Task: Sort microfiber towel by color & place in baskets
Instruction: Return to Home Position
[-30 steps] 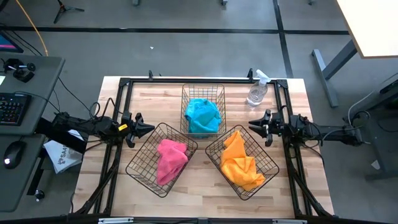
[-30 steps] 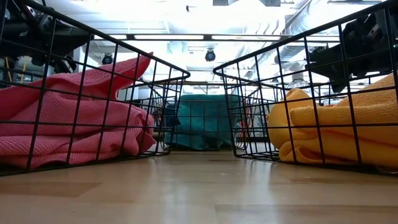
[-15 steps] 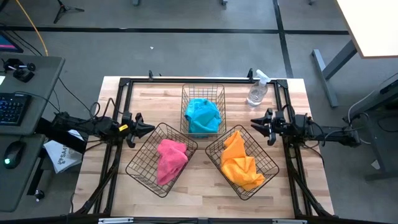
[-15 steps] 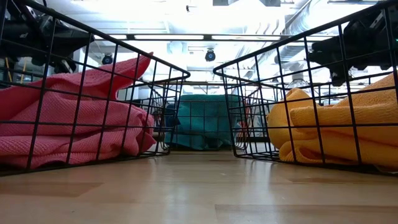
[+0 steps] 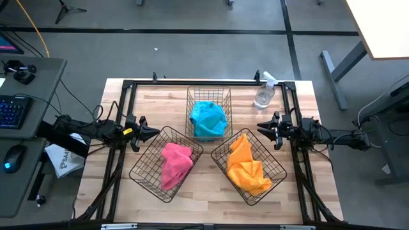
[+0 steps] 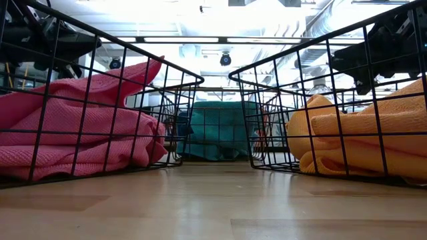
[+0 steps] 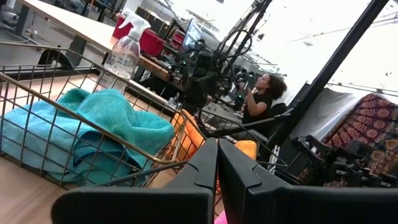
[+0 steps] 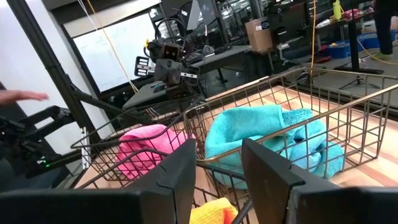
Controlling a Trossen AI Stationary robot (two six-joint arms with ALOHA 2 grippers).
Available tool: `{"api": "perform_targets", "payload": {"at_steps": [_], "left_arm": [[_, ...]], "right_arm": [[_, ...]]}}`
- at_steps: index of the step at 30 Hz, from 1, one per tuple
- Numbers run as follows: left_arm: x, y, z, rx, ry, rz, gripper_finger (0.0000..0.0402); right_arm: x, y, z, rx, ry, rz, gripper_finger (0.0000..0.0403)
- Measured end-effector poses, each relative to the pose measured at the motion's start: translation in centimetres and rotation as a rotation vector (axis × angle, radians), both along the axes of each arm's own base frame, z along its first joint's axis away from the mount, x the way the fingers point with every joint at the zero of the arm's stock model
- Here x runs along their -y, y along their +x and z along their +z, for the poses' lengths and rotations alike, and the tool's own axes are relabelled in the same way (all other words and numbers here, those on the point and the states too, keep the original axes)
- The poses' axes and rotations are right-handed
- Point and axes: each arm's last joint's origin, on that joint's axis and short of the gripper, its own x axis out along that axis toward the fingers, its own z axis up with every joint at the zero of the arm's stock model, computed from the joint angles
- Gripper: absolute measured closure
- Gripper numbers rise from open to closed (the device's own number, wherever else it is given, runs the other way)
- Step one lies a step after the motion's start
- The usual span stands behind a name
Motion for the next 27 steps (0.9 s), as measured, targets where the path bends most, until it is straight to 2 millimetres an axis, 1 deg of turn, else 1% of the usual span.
{"api": "perform_targets", "payload": {"at_steps": [7,12,15,18,23,27], "left_arm": [[-0.1,-0.1,0.0,0.008,-0.002,0.004,0.0401],[-0.8,0.0,0.1,0.014,0.002,0.060,0.0401],[-1.3,0.0,-0.3,-0.044,0.110,0.111,0.0401],[-1.4,0.1,-0.3,-0.063,0.242,0.112,0.0401],[-0.8,0.1,-0.7,-0.079,0.448,-0.098,0.0401],[-0.7,0.1,-0.7,-0.077,0.482,-0.119,0.0401]], "right_arm": [[0.0,0.0,0.0,-0.001,0.000,0.000,0.0279],[0.0,0.0,0.0,-0.001,0.000,0.000,0.0279],[0.0,0.0,0.0,-0.001,0.000,0.000,0.0279],[0.0,0.0,0.0,-0.001,0.000,0.000,0.0279],[0.0,0.0,0.0,-0.001,0.000,0.000,0.0279],[0.0,0.0,0.0,-0.001,0.000,0.000,0.0279]]}}
